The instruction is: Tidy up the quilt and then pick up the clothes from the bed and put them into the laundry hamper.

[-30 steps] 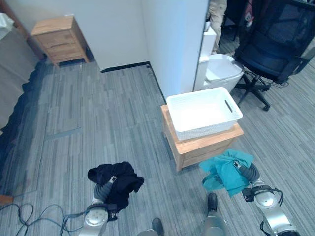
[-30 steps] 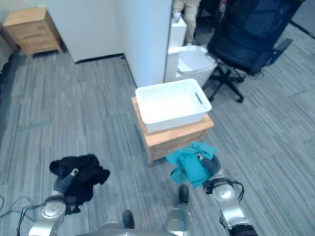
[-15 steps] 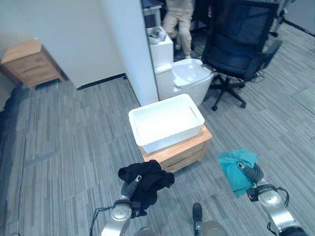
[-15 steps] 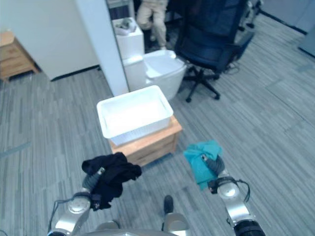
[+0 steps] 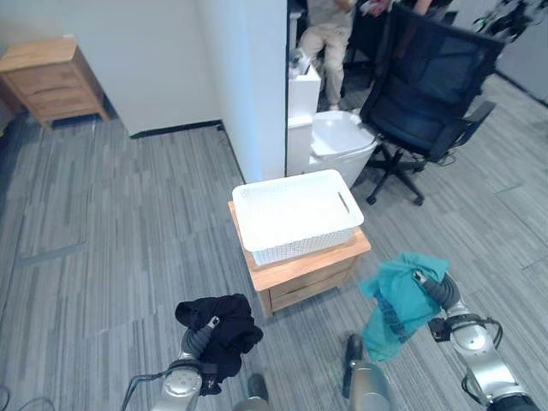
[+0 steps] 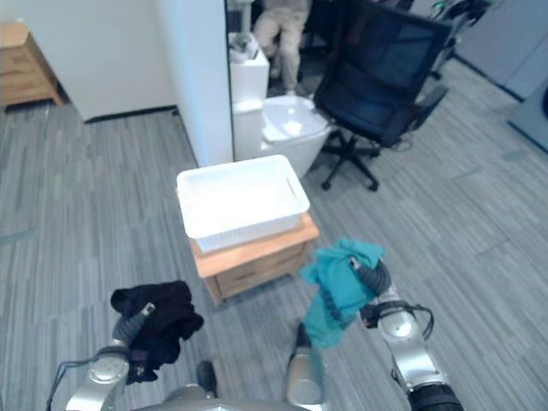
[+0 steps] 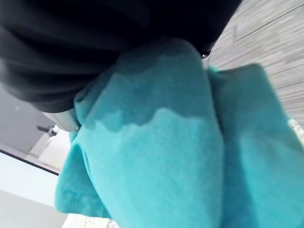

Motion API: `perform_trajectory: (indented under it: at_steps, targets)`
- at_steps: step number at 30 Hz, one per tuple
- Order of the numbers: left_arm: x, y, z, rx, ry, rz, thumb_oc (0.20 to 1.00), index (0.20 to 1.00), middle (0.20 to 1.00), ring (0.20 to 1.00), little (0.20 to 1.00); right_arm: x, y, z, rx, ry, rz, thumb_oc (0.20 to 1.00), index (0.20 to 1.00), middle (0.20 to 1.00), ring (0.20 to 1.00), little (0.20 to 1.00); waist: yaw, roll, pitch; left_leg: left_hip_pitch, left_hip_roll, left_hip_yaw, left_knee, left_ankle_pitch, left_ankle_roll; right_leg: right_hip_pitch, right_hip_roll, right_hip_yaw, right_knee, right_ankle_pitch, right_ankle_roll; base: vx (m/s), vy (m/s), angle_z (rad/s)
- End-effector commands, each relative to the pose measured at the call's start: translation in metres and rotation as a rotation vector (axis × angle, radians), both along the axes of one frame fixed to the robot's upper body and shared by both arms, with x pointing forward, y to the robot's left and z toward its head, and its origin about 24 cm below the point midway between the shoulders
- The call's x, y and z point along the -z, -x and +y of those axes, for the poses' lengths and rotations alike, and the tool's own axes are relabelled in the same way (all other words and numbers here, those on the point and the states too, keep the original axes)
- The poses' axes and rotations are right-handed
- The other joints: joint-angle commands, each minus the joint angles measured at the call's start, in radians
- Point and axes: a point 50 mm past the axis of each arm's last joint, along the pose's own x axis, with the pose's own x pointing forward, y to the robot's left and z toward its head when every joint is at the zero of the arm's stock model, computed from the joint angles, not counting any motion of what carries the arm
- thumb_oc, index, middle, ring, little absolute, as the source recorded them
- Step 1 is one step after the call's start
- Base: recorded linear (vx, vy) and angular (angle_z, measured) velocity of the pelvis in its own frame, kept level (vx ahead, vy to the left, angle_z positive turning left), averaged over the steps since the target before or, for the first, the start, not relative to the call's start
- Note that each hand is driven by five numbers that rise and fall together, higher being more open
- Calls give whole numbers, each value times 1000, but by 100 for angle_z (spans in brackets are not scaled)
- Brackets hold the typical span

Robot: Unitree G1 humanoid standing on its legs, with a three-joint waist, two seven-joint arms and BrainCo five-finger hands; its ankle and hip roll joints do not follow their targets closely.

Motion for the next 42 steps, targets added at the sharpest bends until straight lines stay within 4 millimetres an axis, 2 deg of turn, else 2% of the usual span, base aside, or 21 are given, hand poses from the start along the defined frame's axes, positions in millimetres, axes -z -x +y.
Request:
perform_trajectory:
  at_steps: [1,2,5,6,7,8,9,10,12,13,14,15,19,22,26,28,32,35,40,41,42]
  targets:
    - [-28,-30,6,48,-60,-169,200,200,200,200,200,-76,-42,-1,-73,68,-314,200,200,200,200,200,-20,2,12,141,100,-108,-4,-170,-141,-21,59,124,-166,126,69,323,-333,74]
    - [-28,-30,6,47,-59,-170,200,200,200,200,200,-76,-42,-1,-73,69,-315,200,200,200,200,200,-22,4,13,141,101,-109,-4,-171,-141,-21,60,122,-165,125,68,258,-293,111]
    - [-31,-30,7,58,-65,-185,200,200,200,200,200,-111,-60,11,-150,142,-431,200,200,200,200,200,-7,1,3,147,123,-102,-4,-159,-173,13,46,68,-167,124,66,159,-231,91]
    - [-31,-30,7,57,-65,-185,200,200,200,200,200,-111,-61,11,-151,143,-432,200,200,200,200,200,-8,1,4,147,124,-103,-4,-159,-173,13,47,67,-167,124,65,160,-221,25]
    - [-31,-30,6,64,-63,-184,200,200,200,200,200,-122,-67,16,-179,158,-466,200,200,200,200,200,-4,11,-4,143,145,-98,-4,-143,-186,28,62,66,-175,112,64,212,-245,-1]
    - [-29,-29,0,70,-35,-186,200,200,200,200,200,-144,-77,29,-252,184,-532,200,200,200,200,200,7,32,-8,114,175,-96,53,-101,-193,65,89,52,-185,81,39,238,-317,-13]
    - [-29,-31,-5,74,-16,-195,200,200,200,200,200,-149,-78,31,-264,194,-546,200,200,200,200,200,14,35,-1,75,187,-80,127,-61,-193,92,88,33,-191,71,24,237,-382,10]
    - [-32,-42,-16,86,21,-224,200,200,200,200,200,-168,-81,40,-303,228,-605,200,200,200,200,200,21,43,23,-25,185,-39,244,-19,-175,150,86,-26,-202,34,-6,151,-288,29]
    - [-34,-45,-19,87,27,-241,200,200,200,200,200,-176,-83,52,-348,240,-628,200,200,200,200,200,34,38,37,-88,119,-44,251,-59,-152,173,85,-26,-202,24,-23,140,-187,62]
    - [-34,-46,-19,86,27,-242,200,200,200,200,200,-176,-83,52,-349,240,-629,200,200,200,200,200,31,36,36,-92,115,-44,251,-55,-150,169,82,-27,-202,28,-23,134,-97,69]
    - [-35,-46,-19,86,33,-249,200,200,200,200,200,-181,-84,61,-391,247,-642,200,200,200,200,200,40,36,38,-110,72,-50,218,-73,-131,175,85,-27,-202,30,-29,111,-52,28]
    - [-35,-44,-19,84,34,-251,200,200,200,200,200,-184,-84,66,-409,252,-656,200,200,200,200,200,47,40,37,-115,52,-54,197,-76,-127,176,91,-27,-202,30,-30,220,-34,7]
    - [-26,-34,-29,152,44,-201,200,200,200,200,200,-203,-101,95,-470,329,-707,200,200,200,200,200,61,65,26,-39,59,2,21,-19,-128,187,96,-55,-194,23,-22,188,46,-2]
    - [-29,-36,-31,192,29,-212,200,200,200,200,200,-219,-109,113,-495,342,-747,200,200,200,200,200,72,72,32,-39,58,4,-4,-12,-127,165,88,-53,-192,35,-17,41,33,0]
    - [-35,-40,-31,215,20,-243,200,200,200,200,200,-231,-121,118,-467,378,-765,200,200,200,200,200,86,88,49,-72,56,-3,-4,-6,-129,126,72,-62,-193,53,-7,5,48,3]
    - [-37,-41,-30,213,18,-252,200,200,200,200,200,-232,-124,118,-457,387,-763,200,200,200,200,200,88,92,53,-85,56,-7,-4,-4,-129,113,70,-63,-192,55,-6,-39,25,9]
    - [-41,-44,-28,199,22,-283,200,200,200,200,200,-227,-135,103,-370,411,-711,200,200,200,200,200,104,109,79,-131,52,-23,-4,8,-134,80,55,-76,-193,67,1,-34,22,12]
    - [-45,-46,-29,178,37,-307,200,200,200,200,200,-203,-140,87,-312,428,-615,200,200,200,200,200,109,122,102,-157,50,-29,-4,16,-138,64,49,-80,-193,73,6,-17,11,15]
    - [-55,-52,-29,153,45,-360,200,200,200,200,200,-143,-129,76,-304,420,-436,200,200,200,200,200,100,126,113,-160,50,-29,-4,15,-139,65,44,-85,-194,73,9,-8,-6,8]
    - [-59,-54,-28,151,42,-377,200,200,200,200,200,-131,-126,76,-310,429,-400,1000,1000,1000,1000,1000,97,125,111,-155,50,-30,-4,12,-138,69,44,-84,-193,72,9,-8,-8,3]
    - [-63,-57,-27,146,38,-401,200,200,200,200,200,-122,-122,75,-315,460,-377,1000,1000,1000,1000,1000,92,123,110,-152,50,-28,-4,9,-138,72,43,-83,-193,71,9,0,0,0]
